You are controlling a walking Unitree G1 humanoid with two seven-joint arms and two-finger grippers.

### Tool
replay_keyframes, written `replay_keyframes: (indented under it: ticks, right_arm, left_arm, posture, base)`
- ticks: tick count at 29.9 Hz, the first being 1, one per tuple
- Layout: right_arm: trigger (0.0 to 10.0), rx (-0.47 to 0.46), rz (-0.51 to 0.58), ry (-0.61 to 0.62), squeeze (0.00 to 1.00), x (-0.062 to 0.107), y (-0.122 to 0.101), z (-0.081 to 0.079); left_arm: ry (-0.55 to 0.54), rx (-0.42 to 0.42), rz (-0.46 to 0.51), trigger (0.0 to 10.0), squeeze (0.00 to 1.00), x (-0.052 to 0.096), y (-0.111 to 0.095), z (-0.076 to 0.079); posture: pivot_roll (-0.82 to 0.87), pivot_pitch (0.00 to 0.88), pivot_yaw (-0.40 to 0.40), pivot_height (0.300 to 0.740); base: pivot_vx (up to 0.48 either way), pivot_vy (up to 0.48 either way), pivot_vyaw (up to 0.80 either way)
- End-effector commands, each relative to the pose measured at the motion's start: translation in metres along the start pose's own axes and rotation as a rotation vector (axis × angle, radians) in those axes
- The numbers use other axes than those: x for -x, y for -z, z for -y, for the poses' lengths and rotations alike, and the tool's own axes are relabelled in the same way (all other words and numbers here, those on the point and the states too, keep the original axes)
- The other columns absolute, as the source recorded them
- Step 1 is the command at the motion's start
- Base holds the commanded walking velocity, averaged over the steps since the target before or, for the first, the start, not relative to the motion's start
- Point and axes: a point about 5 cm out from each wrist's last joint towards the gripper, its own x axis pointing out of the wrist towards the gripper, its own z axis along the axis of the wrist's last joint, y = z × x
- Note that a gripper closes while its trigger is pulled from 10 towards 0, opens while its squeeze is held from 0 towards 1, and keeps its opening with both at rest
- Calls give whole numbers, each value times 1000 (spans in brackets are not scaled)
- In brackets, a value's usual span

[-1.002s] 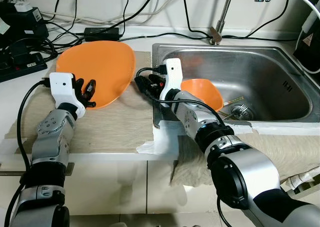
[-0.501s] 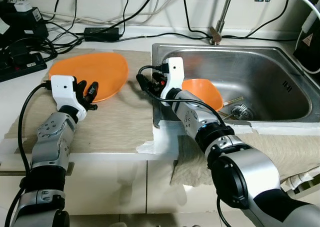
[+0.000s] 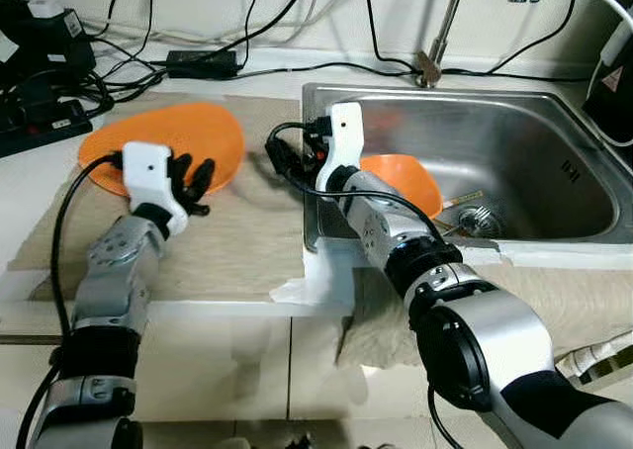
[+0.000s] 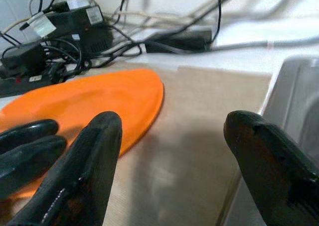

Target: Kitchen organization

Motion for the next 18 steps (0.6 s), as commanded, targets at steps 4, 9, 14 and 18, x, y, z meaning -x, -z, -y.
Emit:
replay_keyframes:
  ticks: [4,9,14,18]
  right_arm:
    - [10000,-2,2,6,0,7,14,-1]
    - [10000,-17,-20,35,0,15,26,6]
    - [10000,-19,-29,39,0,19,35,4]
    - [10000,-21,-23,35,0,19,36,2]
  left_arm:
    - [78,-28,110,10000,0,-15,-42,10]
    - [88,0,142,10000,0,-22,-60,8]
    - [58,-65,50,10000,0,-32,-54,-7]
    - [12,-106,-55,10000,0,-36,-40,-19]
  posture:
    - [102,0,-44,740]
    - [93,0,-35,740]
    - [86,0,-26,740]
    - [86,0,-24,740]
  base:
    - [0,0,0]
    - [0,0,0]
    - [0,0,0]
    - [0,0,0]
